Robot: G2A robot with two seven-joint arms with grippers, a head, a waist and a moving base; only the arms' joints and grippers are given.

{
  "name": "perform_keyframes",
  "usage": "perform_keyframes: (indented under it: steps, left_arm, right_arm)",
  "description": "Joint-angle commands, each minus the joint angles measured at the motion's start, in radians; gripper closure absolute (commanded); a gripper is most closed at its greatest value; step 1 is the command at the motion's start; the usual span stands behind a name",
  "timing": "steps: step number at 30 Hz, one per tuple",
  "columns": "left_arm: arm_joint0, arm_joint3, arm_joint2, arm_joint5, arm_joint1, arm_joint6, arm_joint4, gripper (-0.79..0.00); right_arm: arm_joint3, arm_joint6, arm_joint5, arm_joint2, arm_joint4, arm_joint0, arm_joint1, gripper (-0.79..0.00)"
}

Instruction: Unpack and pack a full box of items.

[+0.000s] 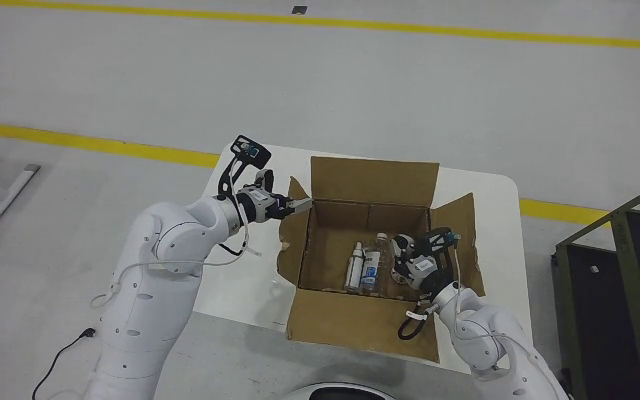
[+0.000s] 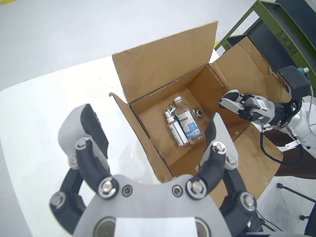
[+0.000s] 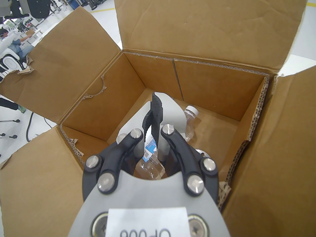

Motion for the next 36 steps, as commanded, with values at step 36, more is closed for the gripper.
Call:
perform_keyframes:
  steps: [36]
  left_arm:
    - [0.000,0.000,0.000,0.000,0.000,0.000,0.000,-0.785]
  right_arm:
    - [0.039,0.494,0.674,-0.321,-0.210,0.288,-0.074,0.000]
